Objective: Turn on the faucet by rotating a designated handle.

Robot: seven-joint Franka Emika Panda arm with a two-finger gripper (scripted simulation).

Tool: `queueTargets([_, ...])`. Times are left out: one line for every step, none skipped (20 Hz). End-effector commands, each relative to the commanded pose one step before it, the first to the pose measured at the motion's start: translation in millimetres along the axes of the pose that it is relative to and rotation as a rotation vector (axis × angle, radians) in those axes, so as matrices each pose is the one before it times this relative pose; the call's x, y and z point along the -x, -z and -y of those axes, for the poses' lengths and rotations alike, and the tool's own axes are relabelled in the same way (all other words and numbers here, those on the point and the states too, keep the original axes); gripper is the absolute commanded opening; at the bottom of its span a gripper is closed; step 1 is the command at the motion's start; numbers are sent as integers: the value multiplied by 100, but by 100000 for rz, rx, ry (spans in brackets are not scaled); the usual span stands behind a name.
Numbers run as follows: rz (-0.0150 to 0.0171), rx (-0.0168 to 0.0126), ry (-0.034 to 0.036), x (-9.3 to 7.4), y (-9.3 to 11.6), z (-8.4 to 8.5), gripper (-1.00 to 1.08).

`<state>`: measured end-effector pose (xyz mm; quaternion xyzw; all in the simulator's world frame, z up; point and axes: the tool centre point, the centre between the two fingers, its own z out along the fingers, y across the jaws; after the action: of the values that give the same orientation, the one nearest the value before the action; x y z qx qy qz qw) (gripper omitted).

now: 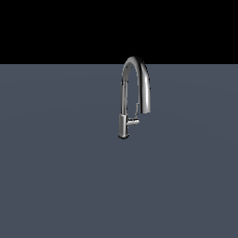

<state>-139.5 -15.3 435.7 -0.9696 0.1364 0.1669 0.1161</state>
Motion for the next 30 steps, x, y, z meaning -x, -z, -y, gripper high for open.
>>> queueTargets([3665,-2855,-2759,-1494,-135,114,-100])
queueTargets([1466,-1138,-1089,-589,-50,48,-100])
queueTargets([1472,-1144,-1091,-592,-50,48,-100])
queueTargets([1478,-1149,-1093,-593,-50,48,-100])
queueTargets([1483,-1153,-1095,-595,-50,48,-100])
queueTargets([1488,-1158,-1097,-596,-50,48,-100])
queueTargets([1494,-1163,-1099,-598,-49,48,-100])
queueTargets([1499,-1167,-1101,-599,-49,48,-100])
queueTargets([1505,-1173,-1103,-601,-49,48,-100])
queueTargets([1510,-1177,-1105,-602,-49,48,-100])
queueTargets([1516,-1182,-1107,-603,-49,48,-100])
queueTargets([1522,-1187,-1110,-606,-49,47,-100])
queueTargets([1527,-1191,-1112,-606,-49,48,-100])
queueTargets([1535,-1197,-1115,-609,-49,47,-100])
queueTargets([1541,-1202,-1118,-610,-49,47,-100])
queueTargets([1548,-1207,-1121,-612,-49,47,-100])
queueTargets([1555,-1213,-1125,-614,-49,47,-100])
queueTargets([1562,-1218,-1129,-616,-48,47,-100])
queueTargets([1570,-1224,-1133,-618,-48,47,-100])
queueTargets([1578,-1230,-1138,-620,-48,47,-100])
queueTargets([1587,-1237,-1143,-623,-48,47,-100])
queueTargets([1595,-1243,-1148,-625,-48,47,-100])
queueTargets([1604,-1251,-1154,-628,-48,46,-100])
queueTargets([1614,-1258,-1160,-631,-48,46,-100])
queueTargets([1623,-1265,-1166,-633,-48,47,-100])
queueTargets([1633,-1274,-1174,-637,-47,46,-100])
queueTargets([1643,-1282,-1181,-640,-47,47,-100])
queueTargets([1654,-1291,-1189,-643,-47,47,-100])
queueTargets([1665,-1300,-1197,-647,-47,47,-100])
queueTargets([1677,-1309,-1206,-651,-47,47,-100])
